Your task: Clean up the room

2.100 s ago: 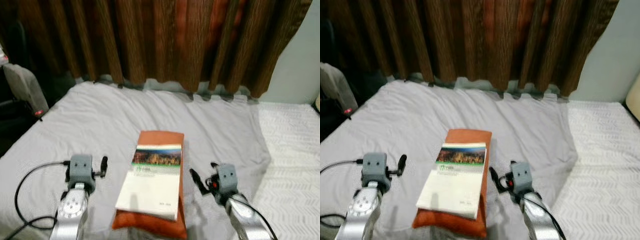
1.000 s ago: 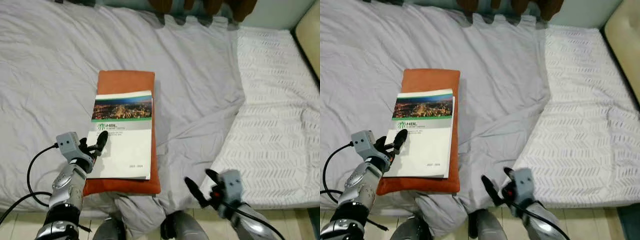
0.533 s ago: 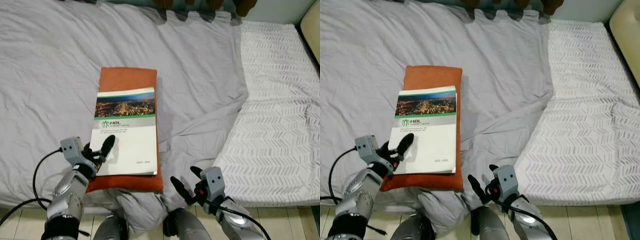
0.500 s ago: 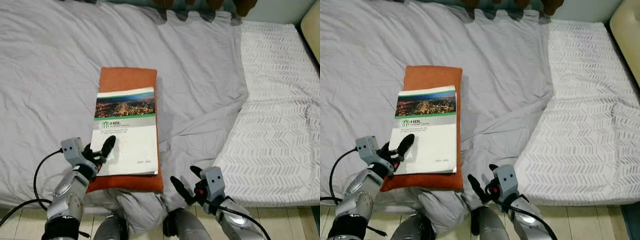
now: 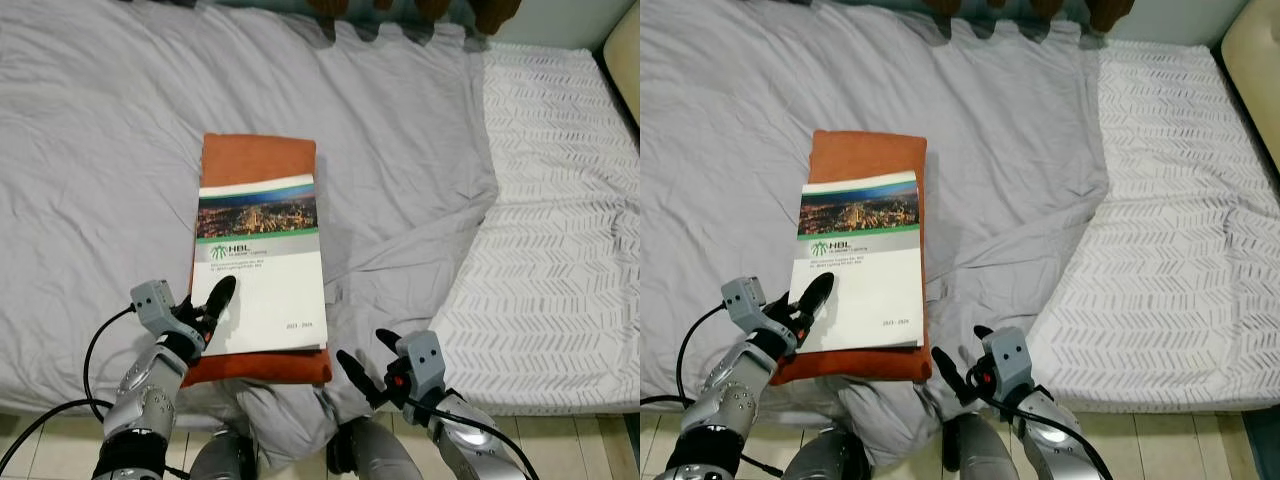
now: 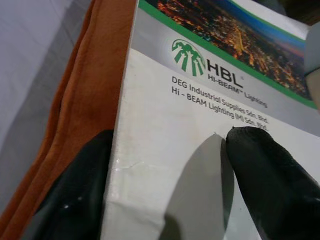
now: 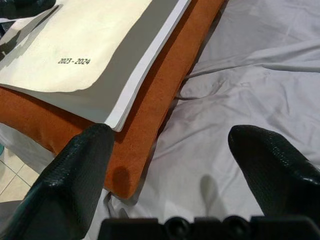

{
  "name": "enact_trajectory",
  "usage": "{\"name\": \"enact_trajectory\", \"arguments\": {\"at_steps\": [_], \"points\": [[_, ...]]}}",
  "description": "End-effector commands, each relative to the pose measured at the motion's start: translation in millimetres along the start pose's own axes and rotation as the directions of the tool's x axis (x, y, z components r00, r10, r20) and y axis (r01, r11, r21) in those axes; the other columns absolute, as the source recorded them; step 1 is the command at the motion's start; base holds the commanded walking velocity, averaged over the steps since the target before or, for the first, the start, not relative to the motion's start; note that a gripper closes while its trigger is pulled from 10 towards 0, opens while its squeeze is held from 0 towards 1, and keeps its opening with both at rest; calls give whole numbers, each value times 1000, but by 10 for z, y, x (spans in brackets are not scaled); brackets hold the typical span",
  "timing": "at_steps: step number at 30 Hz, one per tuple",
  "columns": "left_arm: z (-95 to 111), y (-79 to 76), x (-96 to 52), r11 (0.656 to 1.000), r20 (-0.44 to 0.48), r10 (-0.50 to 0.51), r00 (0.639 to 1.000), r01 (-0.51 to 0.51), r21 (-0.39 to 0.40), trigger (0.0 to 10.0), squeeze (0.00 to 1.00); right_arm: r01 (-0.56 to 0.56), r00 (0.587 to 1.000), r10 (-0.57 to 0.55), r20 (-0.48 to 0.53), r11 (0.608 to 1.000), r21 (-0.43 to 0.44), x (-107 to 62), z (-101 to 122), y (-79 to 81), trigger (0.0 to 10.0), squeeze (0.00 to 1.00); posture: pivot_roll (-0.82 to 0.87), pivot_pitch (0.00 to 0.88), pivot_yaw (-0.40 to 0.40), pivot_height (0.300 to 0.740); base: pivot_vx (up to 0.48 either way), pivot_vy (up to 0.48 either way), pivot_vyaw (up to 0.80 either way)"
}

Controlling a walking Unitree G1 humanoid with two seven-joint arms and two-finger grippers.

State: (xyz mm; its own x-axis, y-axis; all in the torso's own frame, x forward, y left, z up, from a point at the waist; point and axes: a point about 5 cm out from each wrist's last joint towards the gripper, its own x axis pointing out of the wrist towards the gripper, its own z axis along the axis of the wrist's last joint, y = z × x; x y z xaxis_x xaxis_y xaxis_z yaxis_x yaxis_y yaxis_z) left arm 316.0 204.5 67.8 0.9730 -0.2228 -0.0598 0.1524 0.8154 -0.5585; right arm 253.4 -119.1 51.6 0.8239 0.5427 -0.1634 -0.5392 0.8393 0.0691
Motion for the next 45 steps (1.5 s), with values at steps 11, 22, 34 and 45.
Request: {"name": "enact_trajectory", "arguments": {"at_steps": [11, 22, 34, 45], "points": [[-215, 127, -101, 999, -94, 34, 995, -32, 19, 0, 0, 43, 999, -43, -33, 999, 12, -118, -84, -50, 10000, 0, -127, 373, -133, 740, 0, 0, 0], [139, -191, -84, 978, -14, -144, 990, 144, 153, 0, 0, 168, 984, -169, 60, 986, 18, -32, 178, -353, 10000, 0, -33, 145, -67, 740, 0, 0, 0], [367, -594, -83, 857, 118, -90, 989, 17, 515, 0, 0, 447, 862, -437, 257, 895, 22, -26, 614, -749, 10000, 0, 60, 0, -8, 740, 0, 0, 0], [132, -792, -197, 743, 96, -121, 988, 26, 669, 0, 0, 669, 732, -648, 211, 742, -43, -479, 372, -973, 10000, 0, 31, 0, 13, 740, 0, 0, 0]]}}
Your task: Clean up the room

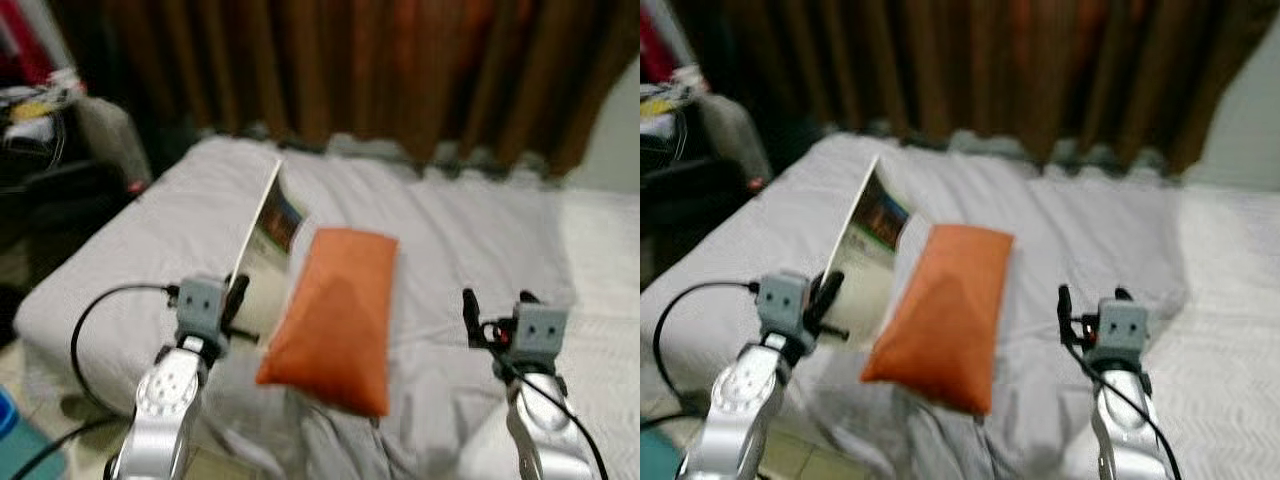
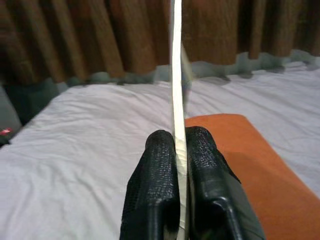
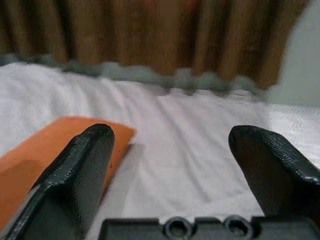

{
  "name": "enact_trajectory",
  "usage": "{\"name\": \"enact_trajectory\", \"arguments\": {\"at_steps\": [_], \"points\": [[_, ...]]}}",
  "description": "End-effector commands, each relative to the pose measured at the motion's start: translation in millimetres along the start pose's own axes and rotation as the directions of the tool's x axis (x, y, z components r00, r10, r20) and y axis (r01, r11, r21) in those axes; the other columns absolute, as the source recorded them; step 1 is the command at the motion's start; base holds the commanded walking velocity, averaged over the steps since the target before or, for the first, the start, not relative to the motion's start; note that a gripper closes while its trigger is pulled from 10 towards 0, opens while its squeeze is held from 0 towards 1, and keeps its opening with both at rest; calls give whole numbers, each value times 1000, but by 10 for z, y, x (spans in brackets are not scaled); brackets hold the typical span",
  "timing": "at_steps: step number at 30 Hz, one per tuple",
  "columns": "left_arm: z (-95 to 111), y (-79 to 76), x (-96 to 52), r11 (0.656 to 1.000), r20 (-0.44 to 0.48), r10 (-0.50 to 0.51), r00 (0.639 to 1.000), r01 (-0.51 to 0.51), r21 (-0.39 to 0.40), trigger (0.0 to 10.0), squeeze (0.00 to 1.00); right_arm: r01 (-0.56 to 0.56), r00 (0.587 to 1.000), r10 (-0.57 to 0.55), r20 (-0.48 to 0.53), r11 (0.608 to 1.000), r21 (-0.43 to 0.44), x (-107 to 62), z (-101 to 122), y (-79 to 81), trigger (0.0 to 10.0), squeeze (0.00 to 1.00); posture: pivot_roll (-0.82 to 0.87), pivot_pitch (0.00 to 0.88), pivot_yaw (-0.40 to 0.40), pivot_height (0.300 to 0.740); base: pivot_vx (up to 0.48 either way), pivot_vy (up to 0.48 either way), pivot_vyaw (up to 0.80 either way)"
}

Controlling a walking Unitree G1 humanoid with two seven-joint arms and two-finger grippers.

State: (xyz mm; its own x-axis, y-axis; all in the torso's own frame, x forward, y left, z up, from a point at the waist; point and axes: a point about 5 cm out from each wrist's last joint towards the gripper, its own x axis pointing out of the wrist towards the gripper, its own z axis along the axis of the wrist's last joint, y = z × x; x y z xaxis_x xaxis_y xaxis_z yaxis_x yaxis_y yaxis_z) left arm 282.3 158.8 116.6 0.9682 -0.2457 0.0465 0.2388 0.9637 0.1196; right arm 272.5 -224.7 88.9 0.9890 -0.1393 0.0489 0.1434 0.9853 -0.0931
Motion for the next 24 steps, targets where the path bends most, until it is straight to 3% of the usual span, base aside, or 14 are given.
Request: {"name": "enact_trajectory", "arguments": {"at_steps": [1, 2, 3, 4, 9, 15, 20, 24], "points": [[7, -83, 75, 1000, 20, -29, 999, 28, 7, 0, 0, -15, 1000, 14, -28, 1000, -12, -6, -37, 4, 10000, 0, 24, 0, 13, 740, 0, 0, 0], [-42, -120, 83, 999, 11, -41, 999, 41, 6, 0, 0, -34, 997, 32, -69, 999, -30, -18, -97, 24, 10000, 0, 19, 0, 12, 740, 0, 0, 0], [-89, -147, 91, 999, -3, -47, 999, 47, 0, 2863, 0, -46, 994, 41, -105, 998, -46, -30, -153, 38, 10000, 0, 19, 0, 12, 740, 0, 0, 0], [-134, -165, 108, 999, -25, -54, 998, 54, 8, 10000, 0, -41, 992, 34, -124, 998, -55, -46, -185, 37, 10000, 0, 11, 0, 10, 740, 0, 0, 0], [-178, -169, 148, 999, -51, -45, 998, 46, 27, 10000, 0, -31, 988, 14, -152, 993, -116, -85, -237, 18, 10000, 0, -9, 0, 16, 740, 0, 0, 0], [-273, -163, 187, 998, -74, -35, 997, 38, 49, 10000, 0, -29, 992, 8, -126, 986, -162, -28, -189, -53, 10000, 0, -40, 0, 24, 740, 291, -378, -133], [-285, -185, 180, 999, -70, -29, 997, 32, 37, 10000, 0, -56, 992, 38, -123, 988, -144, -26, -191, -1, 10000, 0, -41, 0, 25, 740, 302, -369, -800], [-306, -226, 140, 1000, -74, -2, 997, 3, 12, 10000, 0, -93, 990, 80, -118, 989, -114, -25, -192, 71, 10000, 0, -39, 0, 24, 740, 301, -370, 0]]}}
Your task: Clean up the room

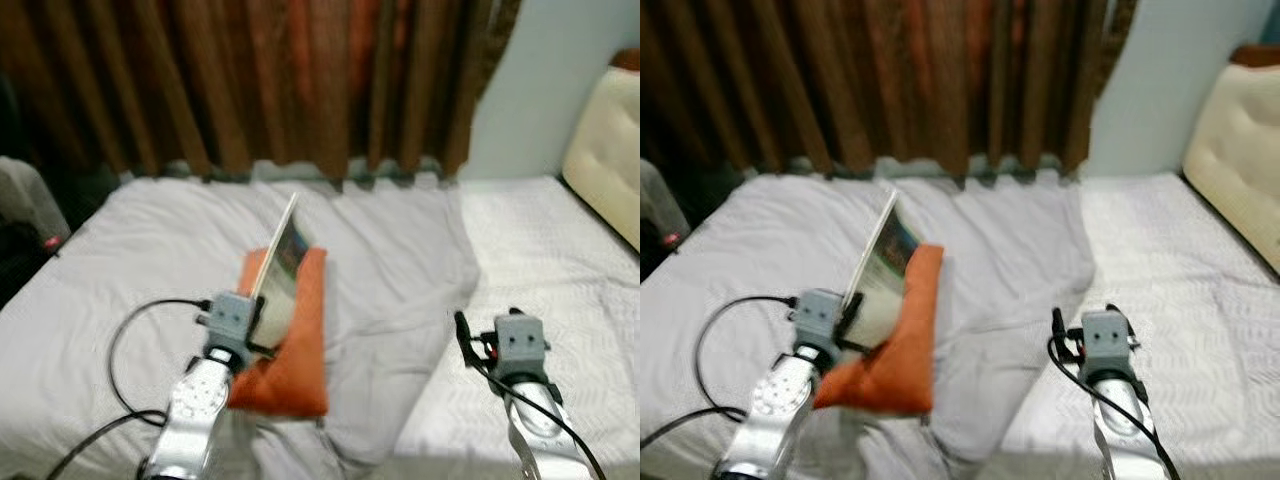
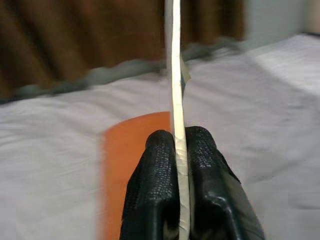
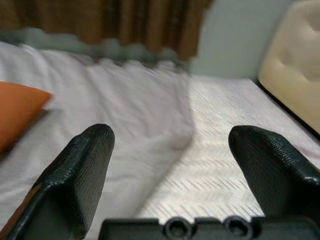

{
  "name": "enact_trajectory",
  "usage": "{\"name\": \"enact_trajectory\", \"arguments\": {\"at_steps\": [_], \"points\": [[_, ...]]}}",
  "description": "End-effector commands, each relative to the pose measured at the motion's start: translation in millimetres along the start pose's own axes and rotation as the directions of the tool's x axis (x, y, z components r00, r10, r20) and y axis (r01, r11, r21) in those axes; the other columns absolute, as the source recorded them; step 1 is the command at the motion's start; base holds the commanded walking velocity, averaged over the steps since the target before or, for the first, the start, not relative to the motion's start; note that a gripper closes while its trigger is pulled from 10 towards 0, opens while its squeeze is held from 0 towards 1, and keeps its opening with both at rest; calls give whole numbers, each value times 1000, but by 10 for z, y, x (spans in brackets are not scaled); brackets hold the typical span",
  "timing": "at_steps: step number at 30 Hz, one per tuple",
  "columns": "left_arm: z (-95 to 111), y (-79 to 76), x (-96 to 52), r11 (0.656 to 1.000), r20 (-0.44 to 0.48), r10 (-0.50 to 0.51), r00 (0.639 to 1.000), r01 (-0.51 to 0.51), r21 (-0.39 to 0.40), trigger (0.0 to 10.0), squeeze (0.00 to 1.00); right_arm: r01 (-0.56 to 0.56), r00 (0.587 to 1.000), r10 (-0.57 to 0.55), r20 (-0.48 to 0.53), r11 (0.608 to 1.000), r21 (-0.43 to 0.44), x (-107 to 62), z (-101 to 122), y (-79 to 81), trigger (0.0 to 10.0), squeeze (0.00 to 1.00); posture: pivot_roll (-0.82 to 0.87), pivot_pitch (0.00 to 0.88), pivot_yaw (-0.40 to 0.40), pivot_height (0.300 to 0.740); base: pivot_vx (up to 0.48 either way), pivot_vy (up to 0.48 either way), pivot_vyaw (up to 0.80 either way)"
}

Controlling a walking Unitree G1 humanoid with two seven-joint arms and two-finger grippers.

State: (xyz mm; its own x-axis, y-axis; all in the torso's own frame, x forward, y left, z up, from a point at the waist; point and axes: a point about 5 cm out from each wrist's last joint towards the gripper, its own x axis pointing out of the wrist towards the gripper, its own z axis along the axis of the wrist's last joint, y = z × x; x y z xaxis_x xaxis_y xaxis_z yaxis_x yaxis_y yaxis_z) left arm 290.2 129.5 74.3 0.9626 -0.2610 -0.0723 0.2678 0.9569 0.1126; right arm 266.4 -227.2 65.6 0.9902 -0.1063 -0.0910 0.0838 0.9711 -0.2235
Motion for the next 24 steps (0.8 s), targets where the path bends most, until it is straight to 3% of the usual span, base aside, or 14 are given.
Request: {"name": "enact_trajectory", "arguments": {"at_steps": [1, 5, 9, 16, 22, 24], "points": [[76, 71, -18, 999, 42, 47, 998, -48, 8, 10000, 0, -55, 998, 55, 20, 998, 16, 49, 56, 107, 10000, 0, -38, 0, 23, 740, 304, -371, 0], [-16, 5, -104, 993, 16, 107, 994, -106, -54, 10000, 0, -150, 989, 151, -2, 988, 26, 61, 25, 236, 10000, 0, -29, 0, 14, 740, 302, -370, 0], [-48, 2, -131, 992, 7, 113, 994, -113, -59, 10000, 0, -167, 986, 167, -11, 985, 31, 46, 2, 257, 10000, 0, -25, 0, 6, 740, 300, -371, 0], [-80, 174, -92, 993, -4, 115, 993, -115, -14, 10000, 0, -209, 978, 209, -20, 978, 21, 29, -43, 305, 10000, 0, -21, 0, -2, 740, 310, -364, 0], [-137, 144, -170, 991, -26, 128, 991, -129, -36, 10000, 0, -228, 973, 229, -20, 973, 33, -5, -66, 321, 10000, 0, -17, 0, -6, 740, 318, -355, -784], [-167, 37, -192, 991, -33, 117, 993, -118, -57, 10000, 0, -237, 971, 238, -28, 971, 32, -23, -94, 334, 10000, 0, -15, 0, -9, 740, 319, -354, -800]]}}
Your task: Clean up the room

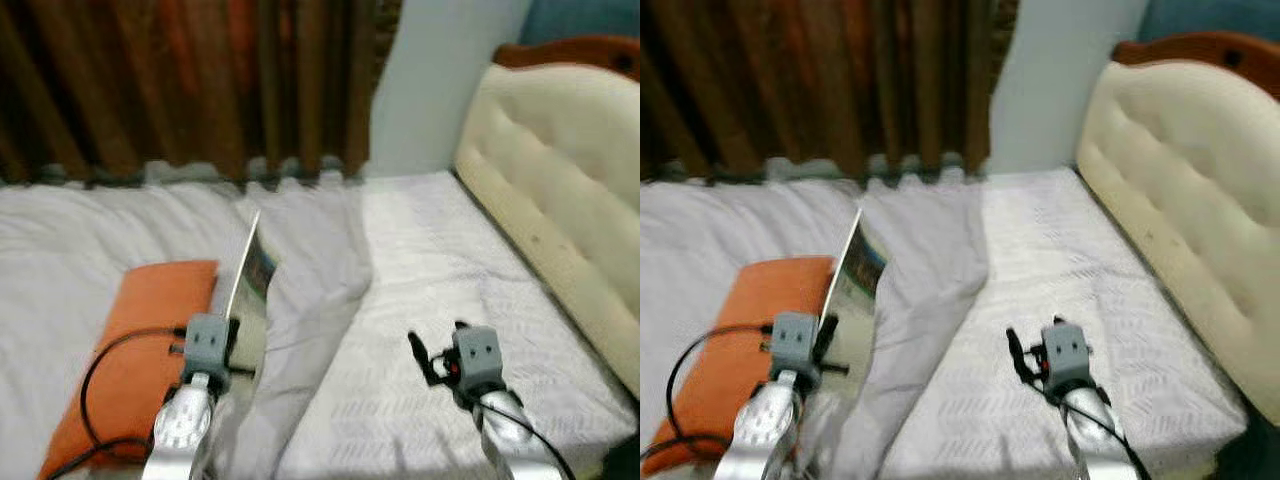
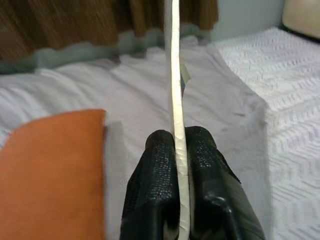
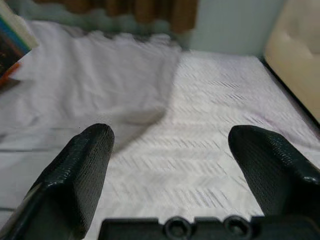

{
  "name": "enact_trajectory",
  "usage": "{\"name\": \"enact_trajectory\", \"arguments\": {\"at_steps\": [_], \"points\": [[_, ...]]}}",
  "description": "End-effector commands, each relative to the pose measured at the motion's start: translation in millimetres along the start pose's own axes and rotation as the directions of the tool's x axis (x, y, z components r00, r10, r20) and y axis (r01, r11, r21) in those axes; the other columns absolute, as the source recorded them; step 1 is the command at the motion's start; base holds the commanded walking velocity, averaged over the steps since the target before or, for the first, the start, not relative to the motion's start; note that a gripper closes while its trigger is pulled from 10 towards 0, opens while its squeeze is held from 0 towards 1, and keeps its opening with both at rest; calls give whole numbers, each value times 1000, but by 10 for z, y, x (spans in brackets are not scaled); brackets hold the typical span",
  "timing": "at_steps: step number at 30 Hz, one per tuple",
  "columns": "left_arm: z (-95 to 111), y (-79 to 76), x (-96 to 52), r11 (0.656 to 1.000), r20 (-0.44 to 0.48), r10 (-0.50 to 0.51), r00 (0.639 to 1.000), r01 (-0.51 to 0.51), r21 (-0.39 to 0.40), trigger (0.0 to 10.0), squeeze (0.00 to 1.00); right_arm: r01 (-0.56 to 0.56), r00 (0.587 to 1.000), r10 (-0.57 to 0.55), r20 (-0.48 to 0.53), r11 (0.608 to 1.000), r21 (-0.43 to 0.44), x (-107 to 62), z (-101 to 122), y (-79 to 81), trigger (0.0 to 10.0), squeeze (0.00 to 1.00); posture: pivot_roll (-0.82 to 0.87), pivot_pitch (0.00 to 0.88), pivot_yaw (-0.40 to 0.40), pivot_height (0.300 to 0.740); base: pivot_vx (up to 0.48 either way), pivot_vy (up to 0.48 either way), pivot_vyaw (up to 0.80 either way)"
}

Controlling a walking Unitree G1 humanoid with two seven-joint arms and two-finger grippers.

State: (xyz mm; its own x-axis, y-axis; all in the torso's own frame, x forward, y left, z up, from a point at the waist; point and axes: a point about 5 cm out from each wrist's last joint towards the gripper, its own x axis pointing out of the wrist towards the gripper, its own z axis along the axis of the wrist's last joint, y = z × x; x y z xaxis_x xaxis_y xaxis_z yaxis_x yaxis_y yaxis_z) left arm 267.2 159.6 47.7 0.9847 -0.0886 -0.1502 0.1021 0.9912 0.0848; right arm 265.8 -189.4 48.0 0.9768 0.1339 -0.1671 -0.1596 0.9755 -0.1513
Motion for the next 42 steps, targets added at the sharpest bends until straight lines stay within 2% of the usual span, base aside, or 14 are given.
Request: {"name": "enact_trajectory", "arguments": {"at_steps": [1, 5, 15, 21, 28, 29, 33, 35, 37, 38, 39, 40, 41, 42], "points": [[143, -177, 47, 999, 64, -49, 997, 50, -14, 10000, 0, 11, 1000, -11, -3, 1000, -12, -11, -1, -72, 10000, 0, -15, 0, -9, 740, 319, -356, -800], [148, -243, 59, 997, 68, -68, 995, 69, -19, 10000, 0, 3, 1000, -3, -1, 1000, -11, 10, -2, -64, 10000, 0, -13, 0, -12, 740, 319, -355, -197], [133, -206, 70, 999, 59, -42, 997, 43, -24, 10000, 0, -15, 1000, 14, -12, 1000, -17, 38, -12, -70, 10000, 0, -14, 0, -15, 740, 318, -355, 0], [117, -240, 84, 998, 46, -40, 998, 42, -47, 10000, 0, -36, 999, 36, -19, 999, -12, 55, -18, -53, 10000, 0, -16, 0, -16, 740, 320, -354, 0], [170, -337, 316, 991, 31, -91, 995, 93, -99, 10000, 0, -55, 998, 54, -32, 998, -12, 47, -42, -29, 10000, 0, -38, 0, -24, 740, 325, -348, 0], [210, -423, 428, 985, 26, -123, 992, 125, -117, 10000, 0, -65, 997, 64, -42, 998, -13, 28, -55, -28, 10000, 0, -65, 9, -34, 740, 330, -345, 0], [374, -618, 602, 971, 44, -193, 980, 197, -136, 10000, 0, -110, 993, 108, -49, 993, -40, -51, -57, -1, 10000, 0, -109, 42, -41, 740, 333, -342, 0], [531, -692, 695, 957, 83, -222, 971, 234, -172, 10000, 0, -134, 990, 130, -57, 989, -59, -122, -59, 0, 10000, 0, -149, 78, -48, 740, 334, -341, 0], [631, -696, 769, 928, 101, -227, 969, 247, -278, 10000, 0, -142, 988, 138, -63, 988, -67, -188, -52, -14, 10000, 0, -185, 115, -54, 740, 427, -141, 0], [631, -696, 769, 928, 101, -227, 969, 247, -278, 10000, 0, -142, 988, 138, -63, 988, -67, -188, -52, -14, 10000, 0, -185, 115, -54, 740, 469, 0, 0], [622, -652, 817, 898, 73, -225, 972, 236, -371, 10000, 0, -142, 988, 137, -68, 987, -70, -227, -50, -28, 10000, 0, -207, 138, -63, 740, 0, 0, 0], [576, -582, 850, 850, 38, -214, 976, 205, -485, 10000, 0, -145, 987, 140, -74, 987, -74, -284, -40, -51, 10000, 0, -234, 174, -80, 740, 0, 0, 0], [542, -542, 868, 812, 16, -209, 978, 182, -555, 10000, 0, -149, 987, 143, -78, 986, -76, -322, -32, -65, 10000, 0, -234, 174, -80, 740, 0, 0, 0], [422, -476, 851, 752, -27, -206, 978, 140, -644, 10000, 0, -153, 985, 146, -90, 985, -79, -378, -36, -87, 10000, 0, -261, 209, -101, 740, 0, 0, 0]]}}
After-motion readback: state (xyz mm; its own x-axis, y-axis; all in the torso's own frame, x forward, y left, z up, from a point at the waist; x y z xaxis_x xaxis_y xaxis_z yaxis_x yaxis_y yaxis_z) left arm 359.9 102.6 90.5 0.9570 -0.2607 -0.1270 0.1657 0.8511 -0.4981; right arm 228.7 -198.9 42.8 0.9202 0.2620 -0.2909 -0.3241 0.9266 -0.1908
